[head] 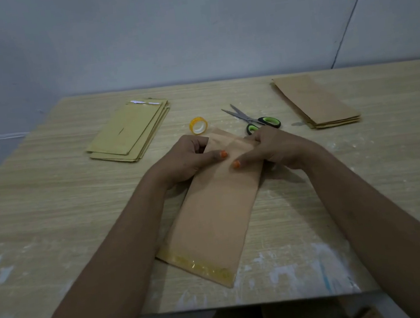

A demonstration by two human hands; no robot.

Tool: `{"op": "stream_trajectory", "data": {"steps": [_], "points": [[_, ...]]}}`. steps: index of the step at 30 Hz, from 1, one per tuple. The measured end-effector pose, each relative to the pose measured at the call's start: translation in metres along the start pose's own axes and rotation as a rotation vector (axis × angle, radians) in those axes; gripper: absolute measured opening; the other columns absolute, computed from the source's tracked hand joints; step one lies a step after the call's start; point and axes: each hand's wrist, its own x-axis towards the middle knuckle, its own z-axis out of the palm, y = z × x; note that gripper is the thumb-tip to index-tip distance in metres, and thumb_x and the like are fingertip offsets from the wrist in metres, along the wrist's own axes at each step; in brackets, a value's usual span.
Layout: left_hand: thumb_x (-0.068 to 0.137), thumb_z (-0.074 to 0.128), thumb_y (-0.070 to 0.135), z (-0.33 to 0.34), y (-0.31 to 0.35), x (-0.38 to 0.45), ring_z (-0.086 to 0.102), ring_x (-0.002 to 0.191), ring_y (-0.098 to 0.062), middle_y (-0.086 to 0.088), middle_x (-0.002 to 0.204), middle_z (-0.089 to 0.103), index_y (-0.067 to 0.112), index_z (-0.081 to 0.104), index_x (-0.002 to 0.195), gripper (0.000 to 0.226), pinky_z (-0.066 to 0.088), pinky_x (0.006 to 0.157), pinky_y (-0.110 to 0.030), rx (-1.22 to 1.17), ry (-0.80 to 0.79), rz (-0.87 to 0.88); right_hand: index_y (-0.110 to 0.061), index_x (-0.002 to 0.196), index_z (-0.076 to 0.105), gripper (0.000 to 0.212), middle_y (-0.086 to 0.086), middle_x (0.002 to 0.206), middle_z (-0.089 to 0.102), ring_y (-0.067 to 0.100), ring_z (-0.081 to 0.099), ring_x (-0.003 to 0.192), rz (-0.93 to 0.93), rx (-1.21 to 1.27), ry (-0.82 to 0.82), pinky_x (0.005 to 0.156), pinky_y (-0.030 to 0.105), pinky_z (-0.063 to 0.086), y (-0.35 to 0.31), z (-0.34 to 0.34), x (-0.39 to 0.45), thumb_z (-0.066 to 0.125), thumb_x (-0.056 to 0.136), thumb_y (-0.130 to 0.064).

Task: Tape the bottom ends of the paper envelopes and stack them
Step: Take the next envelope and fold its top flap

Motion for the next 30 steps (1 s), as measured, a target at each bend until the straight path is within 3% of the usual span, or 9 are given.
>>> {"op": "stream_trajectory", "data": {"steps": [2,5,9,13,16,20,23,27,30], "points": [[0.092,0.066,0.006,0.001,0.0,0.0,0.068,0.075,-0.012,-0.01,0.089,0.074,-0.009,0.069,0.108,0.022,0.055,0.064,-0.023,-0.003,0.01,0.001,-0.004,0.092,0.076,0.027,0.011,0.089,0.076,0.023,0.072,0.079,-0.026,-0.024,0.024,0.066,0.033,0.059,-0.001,-0.001,0.0,0.086,0.07,-0.014],[0.091,0.066,0.007,0.0,-0.001,0.001,0.067,0.074,-0.012,-0.009,0.087,0.074,-0.008,0.069,0.106,0.021,0.054,0.063,-0.023,-0.005,0.023,0.002,-0.009,0.082,0.073,0.025,0.002,0.077,0.07,0.014,0.067,0.072,-0.087,-0.104,0.117,0.059,0.028,0.052,-0.003,0.002,0.0,0.09,0.066,-0.018],[0.092,0.066,0.007,0.001,0.0,-0.001,0.067,0.075,-0.01,-0.004,0.085,0.074,-0.002,0.07,0.103,0.015,0.053,0.062,-0.023,-0.011,0.029,0.015,-0.013,0.074,0.071,0.022,0.017,0.081,0.07,0.019,0.062,0.072,-0.119,-0.202,0.183,0.065,0.035,0.049,-0.003,0.004,0.003,0.089,0.068,-0.025],[0.093,0.063,0.004,0.002,0.002,-0.002,0.068,0.071,-0.006,0.003,0.08,0.075,0.008,0.07,0.1,0.01,0.052,0.059,-0.02,-0.071,0.047,0.025,-0.016,0.068,0.069,0.017,-0.005,0.06,0.059,0.006,0.053,0.059,-0.127,-0.07,0.179,0.057,0.022,0.04,0.003,-0.003,0.005,0.081,0.079,-0.02],[0.091,0.064,0.003,-0.003,0.0,-0.004,0.07,0.076,-0.013,-0.004,0.089,0.076,0.008,0.07,0.103,0.014,0.055,0.063,-0.024,-0.103,0.015,-0.007,-0.012,0.08,0.072,0.01,-0.003,0.064,0.061,0.008,0.057,0.064,-0.144,0.161,0.185,0.063,0.022,0.045,0.008,-0.004,0.007,0.079,0.078,-0.007],[0.094,0.061,0.002,0.0,0.003,-0.006,0.07,0.074,-0.013,-0.002,0.086,0.076,0.01,0.07,0.103,0.015,0.055,0.062,-0.023,-0.098,0.018,-0.038,-0.014,0.087,0.07,0.02,-0.006,0.053,0.042,0.006,0.041,0.051,-0.146,0.213,0.17,0.056,0.023,0.04,0.008,-0.001,0.007,0.08,0.075,-0.001],[0.094,0.064,0.007,0.006,0.005,-0.005,0.068,0.073,-0.011,-0.004,0.087,0.074,0.003,0.069,0.108,0.016,0.053,0.061,-0.022,-0.114,0.08,0.0,-0.016,0.09,0.07,0.024,0.0,0.06,0.047,0.009,0.048,0.056,-0.159,0.22,0.141,0.058,0.024,0.043,0.007,-0.001,0.007,0.078,0.076,0.001],[0.092,0.067,0.006,0.012,0.0,0.0,0.064,0.083,-0.019,-0.015,0.096,0.07,-0.006,0.066,0.11,0.021,0.052,0.071,-0.028,-0.148,0.184,0.035,-0.017,0.104,0.071,0.028,0.007,0.076,0.062,0.011,0.06,0.064,-0.115,0.327,0.191,0.059,0.022,0.049,0.006,0.005,0.01,0.074,0.081,-0.001],[0.092,0.066,0.006,0.012,0.0,0.002,0.06,0.083,-0.02,-0.016,0.093,0.065,-0.008,0.062,0.11,0.023,0.05,0.07,-0.029,-0.161,0.217,0.031,-0.019,0.096,0.076,0.022,0.003,0.084,0.072,0.01,0.065,0.074,-0.087,0.45,0.179,0.065,0.021,0.052,0.006,0.008,0.01,0.068,0.086,-0.001]]}}
